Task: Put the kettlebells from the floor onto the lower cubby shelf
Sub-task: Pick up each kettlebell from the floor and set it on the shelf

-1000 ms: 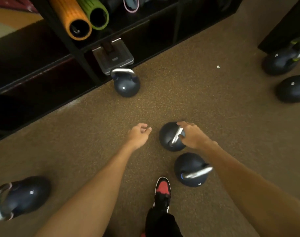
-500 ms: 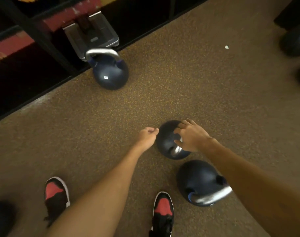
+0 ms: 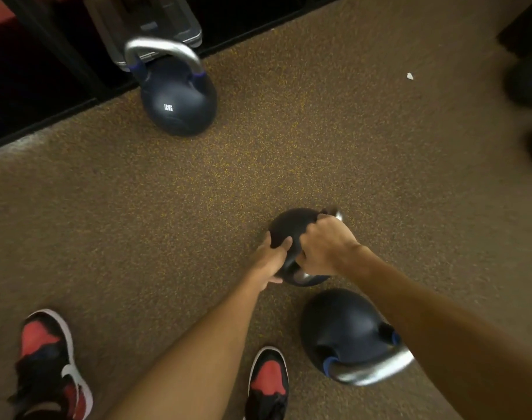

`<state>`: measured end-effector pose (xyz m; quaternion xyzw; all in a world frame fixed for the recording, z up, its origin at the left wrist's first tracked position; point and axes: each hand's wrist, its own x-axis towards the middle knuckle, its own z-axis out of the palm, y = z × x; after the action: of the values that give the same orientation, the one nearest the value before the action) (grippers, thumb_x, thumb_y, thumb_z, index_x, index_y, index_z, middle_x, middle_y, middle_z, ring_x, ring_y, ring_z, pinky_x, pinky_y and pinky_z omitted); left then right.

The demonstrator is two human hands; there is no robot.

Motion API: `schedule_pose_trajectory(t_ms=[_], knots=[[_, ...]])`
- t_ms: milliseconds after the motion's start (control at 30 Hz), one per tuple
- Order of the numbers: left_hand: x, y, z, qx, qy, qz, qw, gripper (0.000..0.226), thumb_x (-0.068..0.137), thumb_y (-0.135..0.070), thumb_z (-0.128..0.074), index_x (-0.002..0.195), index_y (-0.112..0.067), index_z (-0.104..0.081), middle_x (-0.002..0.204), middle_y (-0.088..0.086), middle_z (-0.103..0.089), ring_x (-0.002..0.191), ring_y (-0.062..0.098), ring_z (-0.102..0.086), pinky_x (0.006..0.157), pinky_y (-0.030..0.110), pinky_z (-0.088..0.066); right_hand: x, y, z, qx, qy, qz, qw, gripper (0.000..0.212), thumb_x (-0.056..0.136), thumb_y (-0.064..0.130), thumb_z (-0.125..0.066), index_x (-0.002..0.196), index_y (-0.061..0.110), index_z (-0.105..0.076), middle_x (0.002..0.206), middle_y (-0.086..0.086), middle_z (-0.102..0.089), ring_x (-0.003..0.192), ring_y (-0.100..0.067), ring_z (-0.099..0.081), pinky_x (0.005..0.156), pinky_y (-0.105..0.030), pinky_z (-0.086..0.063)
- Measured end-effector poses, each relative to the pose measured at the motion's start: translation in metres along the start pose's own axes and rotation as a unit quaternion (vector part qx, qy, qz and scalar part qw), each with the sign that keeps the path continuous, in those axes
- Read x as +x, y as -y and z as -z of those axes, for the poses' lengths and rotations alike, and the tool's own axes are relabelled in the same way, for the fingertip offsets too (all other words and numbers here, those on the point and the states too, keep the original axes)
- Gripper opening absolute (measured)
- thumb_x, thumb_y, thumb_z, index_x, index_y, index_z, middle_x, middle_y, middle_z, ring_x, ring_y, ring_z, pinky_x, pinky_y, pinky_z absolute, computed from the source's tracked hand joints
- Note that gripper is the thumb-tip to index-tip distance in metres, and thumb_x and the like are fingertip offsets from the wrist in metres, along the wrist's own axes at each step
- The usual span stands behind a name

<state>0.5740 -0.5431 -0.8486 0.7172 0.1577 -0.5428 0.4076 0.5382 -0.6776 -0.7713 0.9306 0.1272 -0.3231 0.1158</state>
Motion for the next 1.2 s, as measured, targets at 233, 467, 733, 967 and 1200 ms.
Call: schedule_pose_trajectory(t_ms=[233,467,733,967,1200], knots=[[0.008,0.001,0.002,-0.021,-0.025,-0.012,0.999,0.077,0.098,-0.041,-0.068,0.163,-0.036,-0.026,0.166,0.007,-0.032,0.138,0.038,-0.05,0.085,0.048,-0.063,0.002,-0.004,0.01,0.02,0.005,0.015,1.0,0.053,0.101,0.053,-0.037,0.06,0.02,-0.045,0.075,-0.003,-0.067,0.068,-0.021,-0.059,0.073,-0.034,-0.051],[0.01,0.006,0.028,0.049,-0.032,-0.047,0.997,0.073,0.092,-0.053,-0.071,0.157,-0.035,-0.041,0.155,0.003,-0.051,0.133,0.032,-0.056,0.096,0.05,-0.059,0.0,0.019,0.038,0.13,0.022,-0.083,0.988,0.05,0.103,0.051,-0.033,0.088,0.019,-0.069,0.101,-0.01,-0.073,0.09,-0.031,-0.068,0.069,-0.035,-0.039],[-0.04,0.017,0.105,0.009,0.029,-0.021,0.999,0.072,0.087,-0.069,-0.067,0.15,-0.041,-0.047,0.139,-0.006,-0.056,0.117,0.021,-0.055,0.09,0.042,-0.047,-0.022,0.064,0.1,0.332,0.011,-0.21,0.92,0.054,0.103,0.048,-0.037,0.109,0.007,-0.072,0.118,-0.021,-0.072,0.109,-0.042,-0.066,0.085,-0.04,-0.045],[-0.101,0.009,0.185,-0.086,0.021,-0.027,0.996,0.046,0.092,-0.073,-0.052,0.117,-0.038,-0.069,0.118,-0.014,-0.074,0.107,0.01,-0.066,0.072,0.027,-0.043,-0.022,0.11,0.192,0.411,-0.018,-0.209,0.887,0.043,0.1,0.046,-0.039,0.074,0.015,-0.053,0.103,-0.017,-0.073,0.094,-0.037,-0.065,0.079,-0.038,-0.04],[-0.134,0.03,0.295,-0.296,0.059,-0.021,0.953,0.068,0.094,-0.075,-0.046,0.127,-0.023,-0.074,0.126,0.008,-0.075,0.115,0.027,-0.073,0.093,0.041,-0.058,-0.004,0.156,0.307,0.414,-0.072,-0.174,0.89,0.047,0.096,0.053,-0.038,0.068,0.02,-0.058,0.088,-0.005,-0.075,0.09,-0.032,-0.068,0.084,-0.041,-0.05]])
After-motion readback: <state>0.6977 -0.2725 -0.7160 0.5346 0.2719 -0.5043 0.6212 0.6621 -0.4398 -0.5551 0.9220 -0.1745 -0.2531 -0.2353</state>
